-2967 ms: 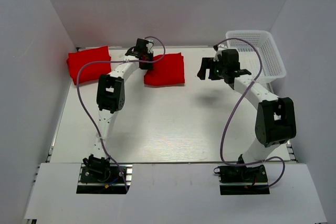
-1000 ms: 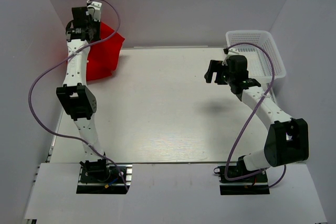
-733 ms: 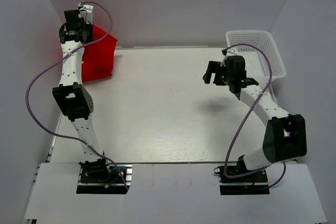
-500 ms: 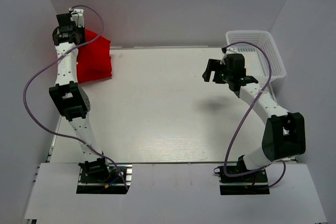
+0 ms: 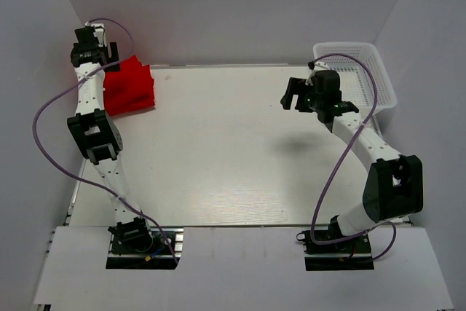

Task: Fold and stack the t-shirts
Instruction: Put the neatly folded tshirt into the corner of the board with the left arm

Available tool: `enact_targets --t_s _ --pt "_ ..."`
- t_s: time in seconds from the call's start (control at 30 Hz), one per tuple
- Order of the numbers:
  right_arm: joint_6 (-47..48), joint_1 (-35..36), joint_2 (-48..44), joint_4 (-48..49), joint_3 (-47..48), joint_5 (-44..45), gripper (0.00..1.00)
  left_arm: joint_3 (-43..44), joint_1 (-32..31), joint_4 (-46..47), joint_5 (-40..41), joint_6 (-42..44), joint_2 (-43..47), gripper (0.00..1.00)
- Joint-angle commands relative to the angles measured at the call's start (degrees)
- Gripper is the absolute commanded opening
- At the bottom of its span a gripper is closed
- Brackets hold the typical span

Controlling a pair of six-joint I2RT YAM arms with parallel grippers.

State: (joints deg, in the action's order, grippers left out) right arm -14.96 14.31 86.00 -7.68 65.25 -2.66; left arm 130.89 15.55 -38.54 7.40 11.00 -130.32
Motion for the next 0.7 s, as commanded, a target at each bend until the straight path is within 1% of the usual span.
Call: enact_targets --t_s 0.0,0.17,0.2,0.33,0.37,0.43,0.5,0.53,0.57,0.6,0.63,0.67 --pt "-0.07 0.29 0.31 -0.67 2.77 0.99 0.90 3.75 0.01 2.16 1.58 -1.42 1.65 1.00" --pt "0.55 0.46 -0.48 -0.67 2.16 0.89 0.90 3.15 -1.14 2.69 -1.41 -1.42 2.35 1.00" --pt "0.98 0.37 -0.91 -0.93 2.07 0.90 0.90 2.45 -1.14 2.69 -2.55 -1.42 3.92 1.00" --pt "0.90 0.20 -2.23 -1.90 1.72 1.07 0.90 0.78 -1.66 0.06 -11.25 -5.28 7.70 1.00" --pt "0.46 0.28 -2.50 -2.59 1.46 1.51 0.90 0.16 -2.53 -2.04 -15.44 -5.29 8.58 1.00" --pt "0.02 0.37 -3.99 -2.95 0.41 2.39 0.90 -0.90 -5.07 -5.12 -17.50 -8.97 10.34 1.00" --pt "-0.42 0.28 -5.92 -2.86 -2.40 2.39 0.90 -7.02 -7.45 -7.59 -18.12 -12.30 14.46 1.00" --pt "-0.94 0.11 -7.49 -2.43 -3.46 2.39 0.90 -10.97 -10.51 -7.08 -17.60 -15.46 16.92 1.00" --pt "-1.38 0.37 -9.08 -2.25 -5.29 2.39 0.90 -21.27 -12.63 -4.72 -16.55 -17.05 19.81 1.00" --pt "-2.52 0.20 -10.14 -2.07 -7.14 2.39 0.90 -29.99 -16.57 0.70 -15.23 -21.07 25.85 1.00" --pt "-2.53 0.11 -10.15 -2.60 -7.85 2.39 0.90 -30.08 -18.08 3.19 -15.74 -23.37 28.52 1.00" --pt "-3.05 0.11 -11.54 -3.30 -9.08 2.39 0.90 -37.30 -19.32 5.21 -15.75 -26.01 30.89 1.00"
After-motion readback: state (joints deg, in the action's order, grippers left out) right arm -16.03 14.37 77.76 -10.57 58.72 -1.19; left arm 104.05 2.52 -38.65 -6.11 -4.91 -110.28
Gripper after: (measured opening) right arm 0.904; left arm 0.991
